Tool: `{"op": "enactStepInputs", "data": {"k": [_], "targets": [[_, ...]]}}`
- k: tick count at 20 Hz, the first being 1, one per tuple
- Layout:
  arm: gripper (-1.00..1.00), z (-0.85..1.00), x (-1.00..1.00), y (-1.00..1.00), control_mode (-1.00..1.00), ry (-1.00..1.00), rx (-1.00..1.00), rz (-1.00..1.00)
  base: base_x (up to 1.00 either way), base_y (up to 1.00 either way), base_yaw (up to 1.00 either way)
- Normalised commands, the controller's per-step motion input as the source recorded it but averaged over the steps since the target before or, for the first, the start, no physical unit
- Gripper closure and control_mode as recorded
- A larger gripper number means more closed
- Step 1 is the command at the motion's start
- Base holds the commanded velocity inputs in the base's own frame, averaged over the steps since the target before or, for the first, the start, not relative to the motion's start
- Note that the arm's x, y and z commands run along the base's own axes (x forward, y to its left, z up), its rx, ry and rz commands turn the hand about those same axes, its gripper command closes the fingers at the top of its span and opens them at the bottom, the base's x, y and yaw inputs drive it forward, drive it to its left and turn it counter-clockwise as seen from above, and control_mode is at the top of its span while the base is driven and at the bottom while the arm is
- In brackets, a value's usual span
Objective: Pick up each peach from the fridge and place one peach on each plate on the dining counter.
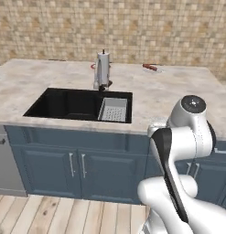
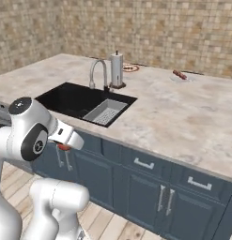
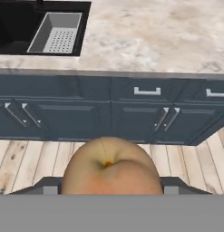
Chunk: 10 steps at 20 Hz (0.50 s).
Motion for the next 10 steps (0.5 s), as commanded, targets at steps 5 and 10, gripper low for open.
{"op": "enactStepInputs", "data": {"k": [5,10], "targets": [[1.0,0.0,0.0,0.0,1.0,0.0,0.0,0.0,0.0,-1.0,0.17],[1.0,0.0,0.0,0.0,1.0,0.0,0.0,0.0,0.0,-1.0,0.17]]}}
